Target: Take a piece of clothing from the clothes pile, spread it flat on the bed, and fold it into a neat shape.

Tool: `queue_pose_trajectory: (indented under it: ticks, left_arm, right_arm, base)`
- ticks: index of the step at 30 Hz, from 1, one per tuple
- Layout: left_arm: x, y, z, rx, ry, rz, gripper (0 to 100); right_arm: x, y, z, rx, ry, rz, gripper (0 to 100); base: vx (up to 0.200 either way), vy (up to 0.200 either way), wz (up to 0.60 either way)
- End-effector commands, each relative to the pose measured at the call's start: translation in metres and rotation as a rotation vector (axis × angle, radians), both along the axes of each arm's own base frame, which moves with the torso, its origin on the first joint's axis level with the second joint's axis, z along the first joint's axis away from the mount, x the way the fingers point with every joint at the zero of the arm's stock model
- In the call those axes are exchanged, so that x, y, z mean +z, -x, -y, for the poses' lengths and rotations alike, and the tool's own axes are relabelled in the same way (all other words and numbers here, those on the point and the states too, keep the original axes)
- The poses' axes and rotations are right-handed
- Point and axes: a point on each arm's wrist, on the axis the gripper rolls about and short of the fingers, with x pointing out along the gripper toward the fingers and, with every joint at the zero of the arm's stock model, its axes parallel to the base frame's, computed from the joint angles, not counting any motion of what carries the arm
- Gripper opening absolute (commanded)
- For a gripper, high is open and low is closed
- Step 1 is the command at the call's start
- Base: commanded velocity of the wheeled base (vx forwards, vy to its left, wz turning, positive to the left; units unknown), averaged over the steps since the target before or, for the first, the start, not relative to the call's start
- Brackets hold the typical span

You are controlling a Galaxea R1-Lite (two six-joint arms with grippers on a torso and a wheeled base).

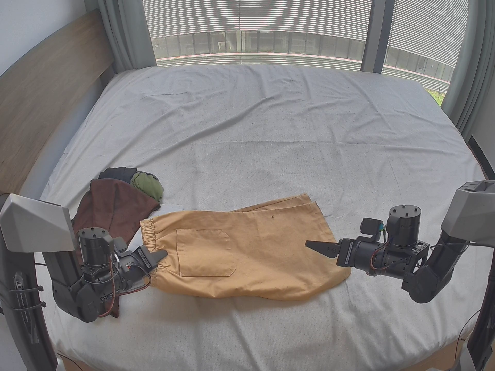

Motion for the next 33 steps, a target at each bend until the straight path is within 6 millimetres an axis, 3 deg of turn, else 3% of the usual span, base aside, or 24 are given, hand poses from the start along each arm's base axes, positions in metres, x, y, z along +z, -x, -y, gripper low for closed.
queue_pose_trajectory:
  ticks: [1,11,33]
  left_arm:
    - [0.011,-0.002,0.011,-0.035,0.010,0.044,0]
    - [0.037,-0.008,0.051,-0.143,0.030,0.122,0]
    - [0.066,-0.024,0.134,-0.306,0.131,0.191,0]
  right_arm:
    - [-0.001,0.000,0.000,0.002,0.001,-0.002,100]
    - [0.000,0.001,0.001,-0.001,0.000,0.001,100]
    - [0.012,-0.003,0.008,-0.028,-0.018,0.040,100]
  base:
    - [0.000,0.000,0.00]
    - [0.000,0.000,0.00]
    - [0.000,0.000,0.00]
